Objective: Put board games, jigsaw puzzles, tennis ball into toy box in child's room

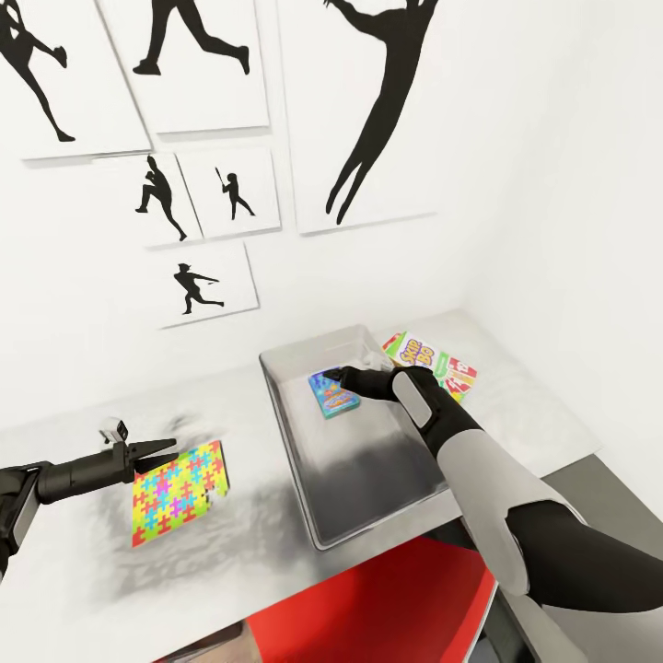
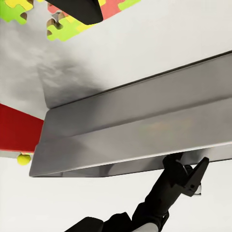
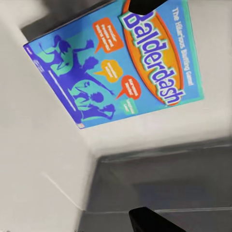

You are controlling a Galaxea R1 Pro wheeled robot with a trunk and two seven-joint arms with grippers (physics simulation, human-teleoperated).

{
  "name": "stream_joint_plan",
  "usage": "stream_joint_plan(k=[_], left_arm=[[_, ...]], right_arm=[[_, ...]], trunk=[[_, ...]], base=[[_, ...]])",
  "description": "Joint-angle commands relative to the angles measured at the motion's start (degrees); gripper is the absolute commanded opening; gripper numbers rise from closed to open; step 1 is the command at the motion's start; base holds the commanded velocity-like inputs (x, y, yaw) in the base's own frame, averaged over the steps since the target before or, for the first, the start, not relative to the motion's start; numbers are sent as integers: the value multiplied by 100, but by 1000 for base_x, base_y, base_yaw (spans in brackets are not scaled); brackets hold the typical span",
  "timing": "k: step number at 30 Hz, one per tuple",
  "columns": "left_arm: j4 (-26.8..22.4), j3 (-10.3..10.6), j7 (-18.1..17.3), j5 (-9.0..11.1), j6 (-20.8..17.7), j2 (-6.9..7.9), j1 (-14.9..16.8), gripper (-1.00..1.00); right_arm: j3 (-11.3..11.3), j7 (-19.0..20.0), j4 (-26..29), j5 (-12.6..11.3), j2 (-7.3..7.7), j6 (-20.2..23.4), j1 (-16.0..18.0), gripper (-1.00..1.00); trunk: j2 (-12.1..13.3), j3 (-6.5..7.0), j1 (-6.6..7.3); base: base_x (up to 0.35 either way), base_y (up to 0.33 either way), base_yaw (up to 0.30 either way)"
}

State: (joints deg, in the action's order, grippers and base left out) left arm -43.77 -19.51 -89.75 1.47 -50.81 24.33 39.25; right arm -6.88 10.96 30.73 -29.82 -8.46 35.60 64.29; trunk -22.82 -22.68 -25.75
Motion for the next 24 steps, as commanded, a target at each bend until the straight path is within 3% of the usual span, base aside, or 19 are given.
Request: stream_joint_plan(k=[1, 17, 24], left_arm=[[0, 0, -25, -6, -61, 1, 3, 100], [0, -1, -25, -6, -61, 1, 3, 100], [0, -3, -25, -6, -61, 1, 3, 100]], right_arm=[[-5, 22, 3, 13, 5, 15, 4, 100], [-6, 46, 74, 19, 16, 16, 1, 100], [-6, 47, 475, -15, 37, 79, -67, 100]], trunk=[[-10, -9, -3], [-10, 9, -3], [-10, 62, -3]], base=[[0, 0, 0], [0, 0, 0], [0, 0, 0]])
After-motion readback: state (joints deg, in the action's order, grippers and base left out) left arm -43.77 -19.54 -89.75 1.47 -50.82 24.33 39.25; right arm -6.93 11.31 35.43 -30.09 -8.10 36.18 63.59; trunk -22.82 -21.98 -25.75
